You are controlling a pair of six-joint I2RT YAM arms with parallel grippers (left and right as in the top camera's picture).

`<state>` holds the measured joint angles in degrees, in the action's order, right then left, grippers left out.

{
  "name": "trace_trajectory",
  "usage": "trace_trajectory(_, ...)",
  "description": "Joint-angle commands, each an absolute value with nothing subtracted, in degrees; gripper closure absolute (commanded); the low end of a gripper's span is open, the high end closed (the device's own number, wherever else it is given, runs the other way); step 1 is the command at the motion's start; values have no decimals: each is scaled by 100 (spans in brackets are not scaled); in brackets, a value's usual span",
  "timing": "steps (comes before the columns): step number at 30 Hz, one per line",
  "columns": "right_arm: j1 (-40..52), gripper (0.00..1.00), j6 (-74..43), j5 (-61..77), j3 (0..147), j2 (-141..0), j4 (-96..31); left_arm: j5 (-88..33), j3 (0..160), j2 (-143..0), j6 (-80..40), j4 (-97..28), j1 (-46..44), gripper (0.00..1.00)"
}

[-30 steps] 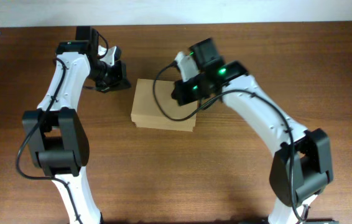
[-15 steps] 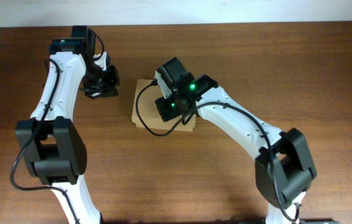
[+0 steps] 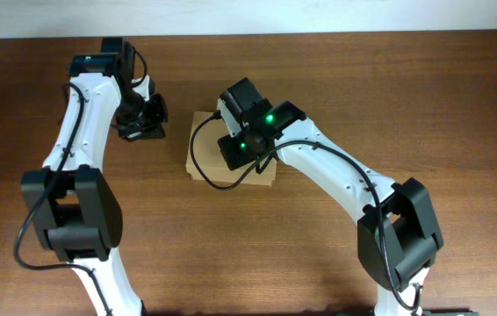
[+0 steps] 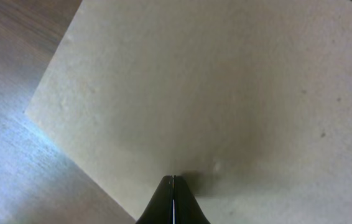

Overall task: Pack container
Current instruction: 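Push the lid flap down over the box with both grippers, then press the closed lid and pull both grippers away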

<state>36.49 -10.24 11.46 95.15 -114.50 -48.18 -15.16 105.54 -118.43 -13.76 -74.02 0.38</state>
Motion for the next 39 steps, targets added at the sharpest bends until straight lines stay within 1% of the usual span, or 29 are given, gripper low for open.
trace_trajectory(1, 3673, 96, -810, 1225, 9959, -11286, -4978, -1455, 10724, -11207, -1435, -7516, 16, 98)
trace_trajectory(4, 3669, 96, -460, 1219, 10425, -11080, -5256, -1459, 10849, -10763, -1435, -7620, 14, 98)
trace_trajectory(5, 3669, 83, -412, 1214, 10530, -11043, -5312, -1476, 10866, -10630, -1435, -7631, 14, 98)
trace_trajectory(6, 3669, 33, -333, 1194, 10718, -10980, -5393, -1476, 10873, -10398, -1435, -7634, 14, 91)
trace_trajectory(7, 3667, 4, -338, 1135, 10842, -10945, -5435, -1476, 10873, -10243, -1435, -7634, 14, 78)
trace_trajectory(8, 3669, 1, -338, 1107, 10930, -10914, -5454, -1476, 10873, -10114, -1435, -7634, 14, 68)
trace_trajectory(10, 3669, 1, -338, 1020, 11076, -10860, -5465, -1476, 10873, -9832, -1435, -7634, 14, 28)
trace_trajectory(11, 3669, 1, -338, 1004, 11115, -10853, -5474, -1476, 10873, -9703, -1435, -7634, 14, 5)
trace_trajectory(12, 3669, 1, -344, 1011, 11163, -10829, -5540, -1476, 10873, -9579, -1435, -7634, 14, 0)
trace_trajectory(17, 3642, 1, -246, 1004, 11312, -10648, -5774, -1590, 10873, -9072, -1435, -7710, 14, 1)
trace_trajectory(21, 3520, 1, 432, 987, 11312, -10243, -6080, -1778, 10873, -8685, -1378, -7723, 16, 0)
trace_trajectory(25, 3238, 1, 976, 982, 11308, -9559, -6947, -1734, 10871, -8079, -1033, -7749, 16, 0)
trace_trajectory(30, 2952, 1, 1170, 982, 11306, -8650, -7662, -1258, 10868, -7035, -996, -8121, 14, 0)
trace_trajectory(35, 2880, 1, 1225, 646, 11212, -7778, -8020, -1083, 10733, -6020, -998, -8276, 14, 1)
trace_trajectory(39, 2880, 1, 1225, 419, 10600, -6810, -8099, -1114, 10195, -5166, -1070, -8281, 14, 0)
